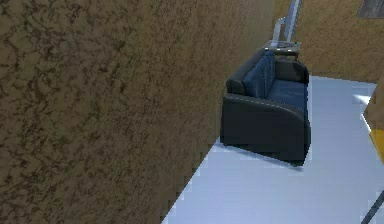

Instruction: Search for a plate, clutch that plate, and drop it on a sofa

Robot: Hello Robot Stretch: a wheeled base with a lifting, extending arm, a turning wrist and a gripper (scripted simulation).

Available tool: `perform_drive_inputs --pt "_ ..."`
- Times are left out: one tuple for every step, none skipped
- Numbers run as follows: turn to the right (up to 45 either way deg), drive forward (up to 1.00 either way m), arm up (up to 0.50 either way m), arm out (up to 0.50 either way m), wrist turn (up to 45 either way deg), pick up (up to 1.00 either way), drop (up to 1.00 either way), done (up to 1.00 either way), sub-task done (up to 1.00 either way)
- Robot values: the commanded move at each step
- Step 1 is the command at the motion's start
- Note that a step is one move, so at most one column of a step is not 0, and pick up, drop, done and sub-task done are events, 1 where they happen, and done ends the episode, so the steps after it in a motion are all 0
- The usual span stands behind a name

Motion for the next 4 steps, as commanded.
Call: perform_drive_inputs --pt "0.0 0.00 0.00 0.00 45.0 0.00 0.00 0.00 0.00" --pt "0.0 0.00 0.00 0.00 27.0 0.00 0.00 0.00 0.00" --pt "0.0 0.00 -0.14 0.00 0.0 0.00 0.00 0.00 0.00" --pt "0.0 0.00 0.00 0.00 0.0 1.00 0.00 0.00 0.00"
